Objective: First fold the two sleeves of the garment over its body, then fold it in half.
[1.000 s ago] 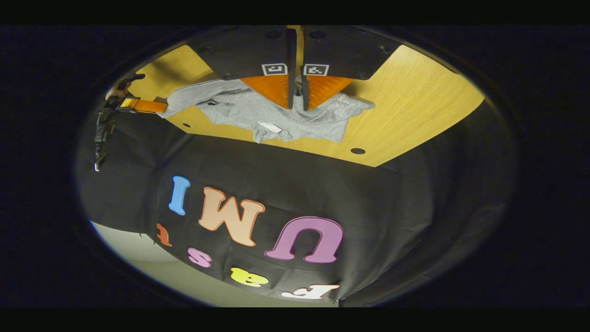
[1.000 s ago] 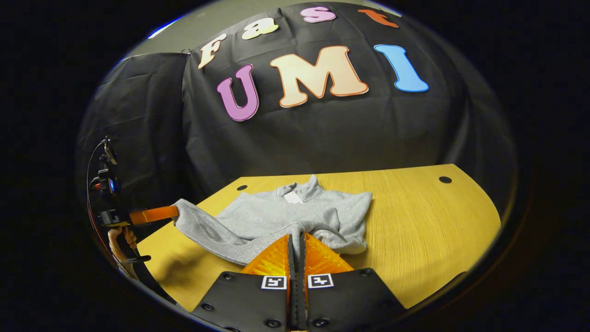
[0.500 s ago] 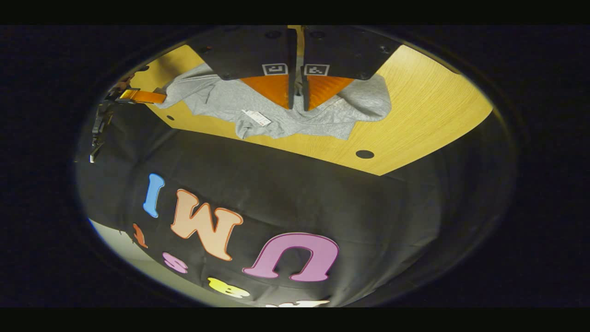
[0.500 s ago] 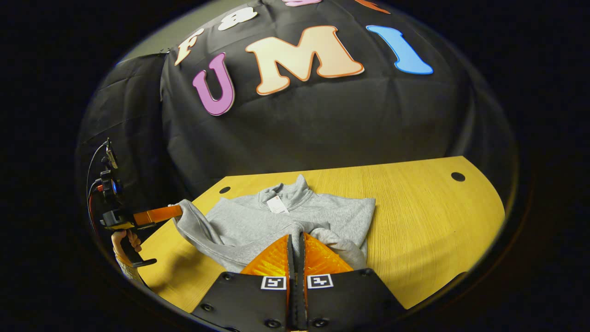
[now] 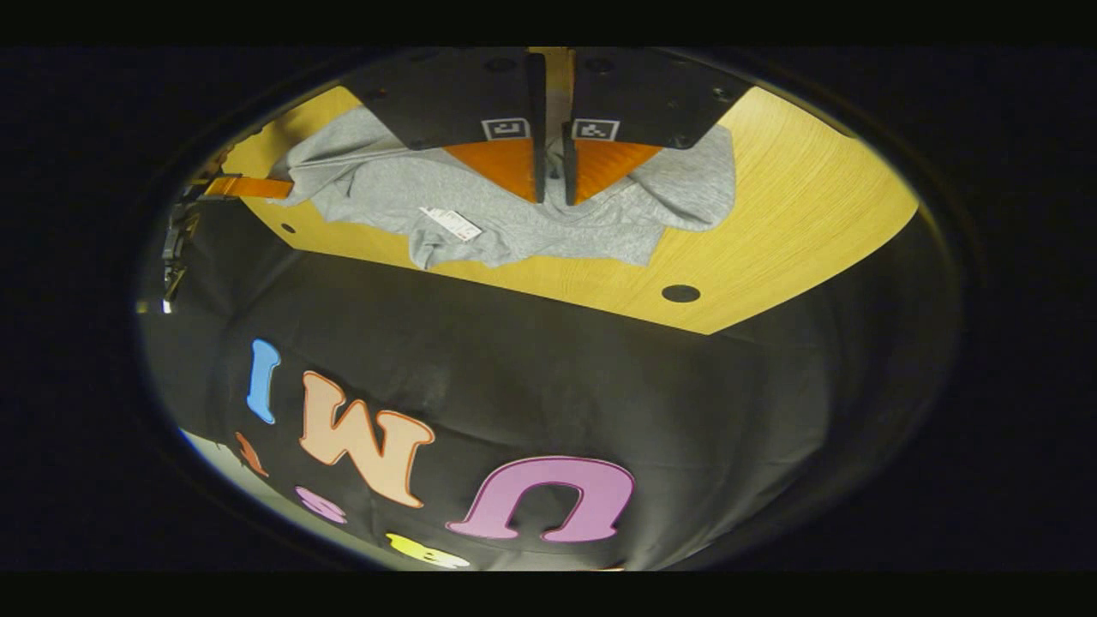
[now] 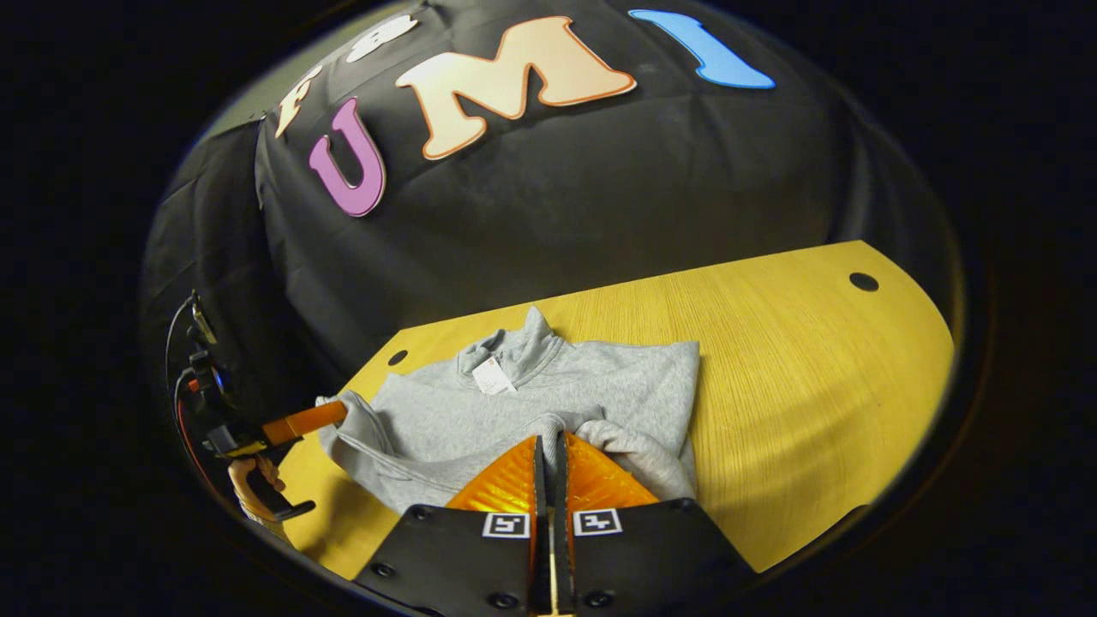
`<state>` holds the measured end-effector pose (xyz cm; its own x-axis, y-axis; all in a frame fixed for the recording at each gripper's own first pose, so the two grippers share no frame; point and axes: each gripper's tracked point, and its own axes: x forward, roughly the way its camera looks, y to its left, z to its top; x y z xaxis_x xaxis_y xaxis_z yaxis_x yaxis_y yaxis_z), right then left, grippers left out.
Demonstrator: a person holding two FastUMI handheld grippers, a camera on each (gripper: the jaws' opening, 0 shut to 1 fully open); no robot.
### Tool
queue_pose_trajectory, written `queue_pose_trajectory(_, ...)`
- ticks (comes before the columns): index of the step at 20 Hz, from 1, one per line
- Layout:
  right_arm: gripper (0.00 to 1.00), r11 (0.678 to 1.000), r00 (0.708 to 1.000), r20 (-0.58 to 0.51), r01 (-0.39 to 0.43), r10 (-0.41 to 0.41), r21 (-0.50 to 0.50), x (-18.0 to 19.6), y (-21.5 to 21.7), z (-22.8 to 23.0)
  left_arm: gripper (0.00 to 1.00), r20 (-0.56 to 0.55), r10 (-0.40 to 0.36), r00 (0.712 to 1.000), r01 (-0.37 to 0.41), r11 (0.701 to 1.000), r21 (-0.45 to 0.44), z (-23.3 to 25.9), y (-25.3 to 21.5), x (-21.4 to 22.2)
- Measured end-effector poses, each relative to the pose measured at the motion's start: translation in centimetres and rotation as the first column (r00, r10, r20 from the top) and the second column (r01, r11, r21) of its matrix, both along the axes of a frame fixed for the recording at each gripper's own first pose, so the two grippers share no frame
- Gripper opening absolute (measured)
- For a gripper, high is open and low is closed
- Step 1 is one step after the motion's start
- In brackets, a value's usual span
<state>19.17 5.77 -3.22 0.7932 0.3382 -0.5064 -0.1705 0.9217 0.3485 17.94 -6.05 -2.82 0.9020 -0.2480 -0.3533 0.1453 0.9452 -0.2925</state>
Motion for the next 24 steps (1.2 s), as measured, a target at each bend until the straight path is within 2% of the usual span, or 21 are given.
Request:
queue_pose_trajectory(1, 0.1, 1.0, 1.0, 0.022, 0.022, -0.022, 0.0, 0.6, -0.3, 0.4, 0.03, 0.018, 0.018, 1.0, -0.019, 0.999, 0.029, 0.2, 0.6, 0.5)
queue_pose_trajectory(3, 0.18, 0.999, 0.997, 0.07, 0.031, -0.033, 0.03, 1.1, -0.8, 2.3, 0.27, 0.056, 0.044, 0.997, -0.048, 0.996, 0.076, 1.3, 1.7, 0.9)
queue_pose_trajectory(4, 0.25, 0.999, 0.995, 0.087, 0.037, -0.04, 0.033, 1.1, -1.0, 3.3, 0.36, 0.079, 0.046, 0.996, -0.053, 0.995, 0.084, 2.1, 1.9, 1.2)
queue_pose_trajectory(5, 0.49, 0.999, 0.993, 0.111, 0.035, -0.039, 0.033, 1.4, -0.8, 3.6, 0.45, 0.1, 0.046, 0.994, -0.055, 0.995, 0.086, 2.8, 2.0, 1.1)
queue_pose_trajectory(6, 0.65, 0.999, 0.99, 0.133, 0.035, -0.037, 0.021, 1.2, -1.0, 4.4, 0.65, 0.118, 0.044, 0.992, -0.055, 0.994, 0.091, 3.5, 2.2, 1.0)
queue_pose_trajectory(7, 0.81, 0.999, 0.988, 0.154, 0.032, -0.032, 0.003, 1.0, -1.2, 4.9, 0.7, 0.13, 0.037, 0.991, -0.051, 0.994, 0.1, 4.1, 2.4, 0.7)
queue_pose_trajectory(8, 0.88, 1.0, 0.984, 0.176, 0.024, -0.022, -0.013, 0.7, -1.1, 5.6, 0.77, 0.143, 0.032, 0.989, -0.047, 0.993, 0.106, 4.8, 2.5, 0.3)
queue_pose_trajectory(9, 0.94, 0.999, 0.979, 0.202, 0.017, -0.011, -0.027, 0.3, -0.9, 6.1, 0.79, 0.164, 0.029, 0.986, -0.047, 0.993, 0.104, 5.8, 2.7, -0.2)
queue_pose_trajectory(10, 0.95, 0.999, 0.973, 0.231, 0.009, 0.001, -0.04, -0.3, -0.7, 7.1, 0.85, 0.191, 0.032, 0.981, -0.052, 0.993, 0.102, 6.8, 3.0, -0.7)
queue_pose_trajectory(13, 0.95, 0.998, 0.947, 0.321, -0.007, 0.029, -0.07, -3.1, 0.1, 9.6, 0.92, 0.277, 0.048, 0.96, -0.081, 0.991, 0.111, 9.9, 4.5, -3.3)
queue_pose_trajectory(17, 0.95, 0.999, 0.913, 0.407, -0.011, 0.023, -0.03, -8.1, 0.4, 12.2, 0.93, 0.355, 0.037, 0.934, -0.095, 0.984, 0.148, 11.7, 6.1, -8.4)
queue_pose_trajectory(19, 0.95, 1.0, 0.896, 0.444, 0.026, -0.019, -0.011, -10.1, -0.4, 12.7, 0.92, 0.38, 0.037, 0.924, -0.101, 0.984, 0.149, 11.7, 6.7, -10.7)
queue_pose_trajectory(21, 0.95, 0.999, 0.874, 0.483, 0.043, -0.045, 0.016, -11.9, -0.7, 13.2, 0.89, 0.377, 0.037, 0.925, -0.09, 0.988, 0.124, 11.2, 6.9, -12.7)
queue_pose_trajectory(24, 0.95, 0.998, 0.868, 0.492, 0.066, -0.064, 0.014, -13.9, -1.6, 12.2, 0.93, 0.368, 0.054, 0.928, -0.093, 0.992, 0.088, 10.1, 7.3, -14.4)
